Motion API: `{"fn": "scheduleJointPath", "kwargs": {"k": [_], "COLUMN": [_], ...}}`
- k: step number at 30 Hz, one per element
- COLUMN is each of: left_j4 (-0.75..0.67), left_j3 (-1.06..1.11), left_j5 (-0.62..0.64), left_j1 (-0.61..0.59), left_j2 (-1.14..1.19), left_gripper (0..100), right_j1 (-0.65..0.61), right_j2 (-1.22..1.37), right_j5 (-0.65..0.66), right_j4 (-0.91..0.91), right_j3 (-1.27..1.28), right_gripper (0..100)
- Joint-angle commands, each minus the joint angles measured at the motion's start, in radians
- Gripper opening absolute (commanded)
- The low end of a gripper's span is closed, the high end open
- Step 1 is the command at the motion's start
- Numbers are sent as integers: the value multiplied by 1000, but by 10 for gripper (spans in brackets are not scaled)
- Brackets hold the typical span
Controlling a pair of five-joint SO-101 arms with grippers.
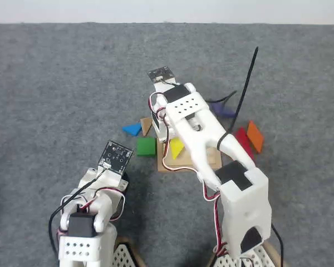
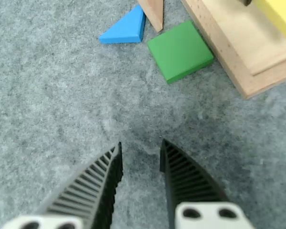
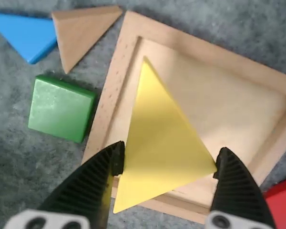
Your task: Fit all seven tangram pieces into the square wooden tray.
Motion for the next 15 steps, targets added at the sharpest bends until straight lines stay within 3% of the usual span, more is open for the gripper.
{"fn": "scheduleJointPath", "kwargs": {"k": [1, 7, 15], "left_j4": [6, 6, 6], "left_j3": [-12, -12, -12], "left_j5": [2, 2, 2], "left_j1": [-6, -6, -6], "left_j2": [-15, -15, -15], "left_gripper": [137, 137, 137], "right_j1": [-18, -22, -22], "right_j2": [-8, 68, 148], "right_j5": [8, -8, -54], "right_j4": [-10, -36, -27], "right_j3": [-52, -81, -183], "right_gripper": [226, 233, 355]}}
